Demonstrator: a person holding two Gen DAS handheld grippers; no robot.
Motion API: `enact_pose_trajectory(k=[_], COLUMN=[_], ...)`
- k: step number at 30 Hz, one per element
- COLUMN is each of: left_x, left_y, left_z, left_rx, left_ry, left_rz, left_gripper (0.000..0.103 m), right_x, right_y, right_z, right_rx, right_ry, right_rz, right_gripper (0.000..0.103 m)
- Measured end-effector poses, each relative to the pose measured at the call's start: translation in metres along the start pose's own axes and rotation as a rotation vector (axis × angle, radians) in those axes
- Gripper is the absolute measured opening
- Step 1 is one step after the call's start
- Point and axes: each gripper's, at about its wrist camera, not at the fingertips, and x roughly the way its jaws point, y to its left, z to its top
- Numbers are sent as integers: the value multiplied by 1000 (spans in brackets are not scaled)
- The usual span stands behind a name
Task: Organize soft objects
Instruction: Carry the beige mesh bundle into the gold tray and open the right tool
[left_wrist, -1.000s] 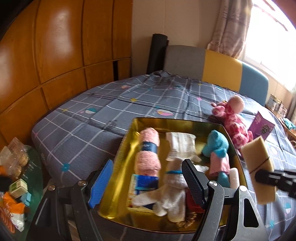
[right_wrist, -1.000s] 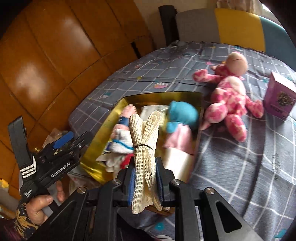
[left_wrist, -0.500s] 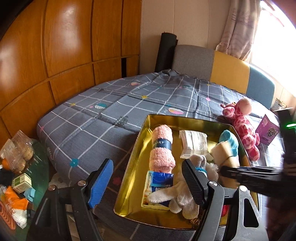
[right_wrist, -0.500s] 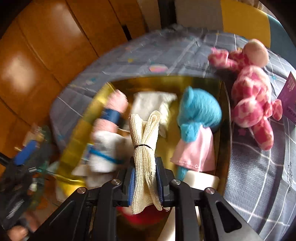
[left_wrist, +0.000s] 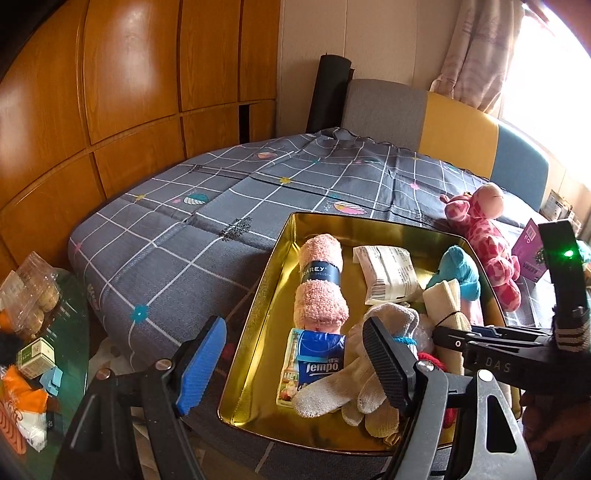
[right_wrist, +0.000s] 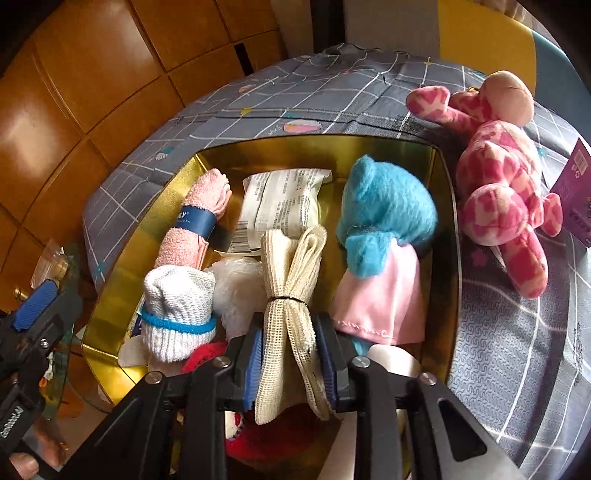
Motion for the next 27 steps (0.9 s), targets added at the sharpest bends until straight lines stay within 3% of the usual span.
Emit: enact_pose_trajectory(k=[8, 14, 19, 27], left_x=[-1, -1, -2, -7], left_y=[-1, -1, -2, -9], left_z=[-1, 0, 0, 0], left_rx=[2, -1, 2, 12], left_ry=[-3, -4, -1, -15], left_rz=[-3, -2, -3, -2], left_gripper=[77, 77, 80, 84], right_x=[-12, -4, 6, -5], right_y=[5, 9, 10, 9], right_z=[-7, -4, -3, -10], right_rx=[-28, -68, -87, -77], right_ry=[-50, -65, -46, -73], right_rz=[-34, -77, -104, -70], right_gripper=[29, 15, 15, 21])
